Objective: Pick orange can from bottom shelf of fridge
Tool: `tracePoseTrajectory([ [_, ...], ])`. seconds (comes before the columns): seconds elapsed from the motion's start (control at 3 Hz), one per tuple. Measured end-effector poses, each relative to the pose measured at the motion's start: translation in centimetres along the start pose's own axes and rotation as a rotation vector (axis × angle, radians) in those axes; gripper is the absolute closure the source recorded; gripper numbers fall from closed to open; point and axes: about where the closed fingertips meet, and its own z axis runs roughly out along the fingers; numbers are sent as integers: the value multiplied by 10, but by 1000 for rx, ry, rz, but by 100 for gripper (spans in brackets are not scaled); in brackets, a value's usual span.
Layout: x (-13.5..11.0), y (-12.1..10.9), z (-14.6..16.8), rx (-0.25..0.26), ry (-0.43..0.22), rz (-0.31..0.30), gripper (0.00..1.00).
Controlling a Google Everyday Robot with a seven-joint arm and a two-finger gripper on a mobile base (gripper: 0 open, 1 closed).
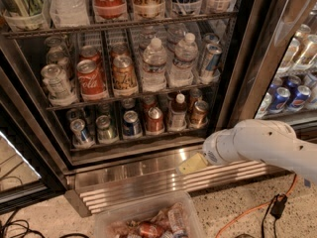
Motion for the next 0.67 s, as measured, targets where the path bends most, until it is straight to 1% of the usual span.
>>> tracePoseTrajectory([
  [0.33, -14, -13, 12, 48, -100, 98, 0],
  [0.67, -13, -23, 23, 104, -179, 202, 0],
])
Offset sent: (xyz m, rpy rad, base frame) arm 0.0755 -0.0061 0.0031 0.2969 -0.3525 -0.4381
